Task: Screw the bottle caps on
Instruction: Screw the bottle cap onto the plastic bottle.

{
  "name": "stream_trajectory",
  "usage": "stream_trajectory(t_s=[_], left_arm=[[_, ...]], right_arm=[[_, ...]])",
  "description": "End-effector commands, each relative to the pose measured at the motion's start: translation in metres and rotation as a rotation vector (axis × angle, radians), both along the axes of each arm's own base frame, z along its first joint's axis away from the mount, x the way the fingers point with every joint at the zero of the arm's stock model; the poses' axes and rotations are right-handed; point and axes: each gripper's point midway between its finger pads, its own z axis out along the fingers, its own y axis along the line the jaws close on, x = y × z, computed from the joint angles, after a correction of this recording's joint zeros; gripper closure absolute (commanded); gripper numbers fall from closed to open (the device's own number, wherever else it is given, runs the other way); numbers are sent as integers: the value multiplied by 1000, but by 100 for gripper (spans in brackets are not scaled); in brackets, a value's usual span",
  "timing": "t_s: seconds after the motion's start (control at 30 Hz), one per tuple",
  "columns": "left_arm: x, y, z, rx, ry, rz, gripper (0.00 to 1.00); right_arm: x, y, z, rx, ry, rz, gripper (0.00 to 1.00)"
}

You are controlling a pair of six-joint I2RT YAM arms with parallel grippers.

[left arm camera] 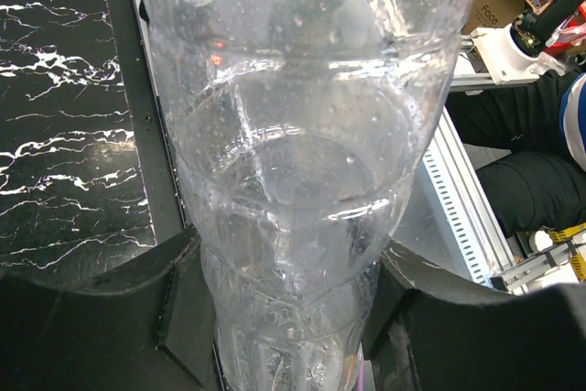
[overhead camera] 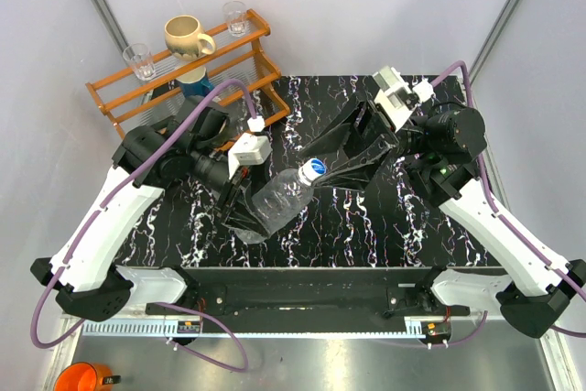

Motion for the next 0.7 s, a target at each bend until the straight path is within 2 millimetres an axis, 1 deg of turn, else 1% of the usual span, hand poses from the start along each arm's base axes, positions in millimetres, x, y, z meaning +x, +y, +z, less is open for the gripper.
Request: stream_trajectory(t_s=[0.0,0.03,0.13,0.33,0.47,0.6,0.67], left_arm=[[2,0,10,-44,-49,8,85],[1,0,10,-44,-48,7,85],[3,0,10,-43,-48,13,86],[8,-1,9,-32,-63,46,86],[21,-3,8,-9,-97,109,86],[33,-4,9,6,-133,170,86],[39,-4,9,16,-158,202,87]], right_arm=[[-5,-4,16,56,-33,-24,40],[-5,-3,16,57,-29,-24,45],[-2,-3,14,55,-20,-32,50],[4,0,9,53,5,-58,56],[11,4,0,39,45,-91,61],[22,9,-10,21,102,-127,69],[25,12,-17,10,125,-136,70]])
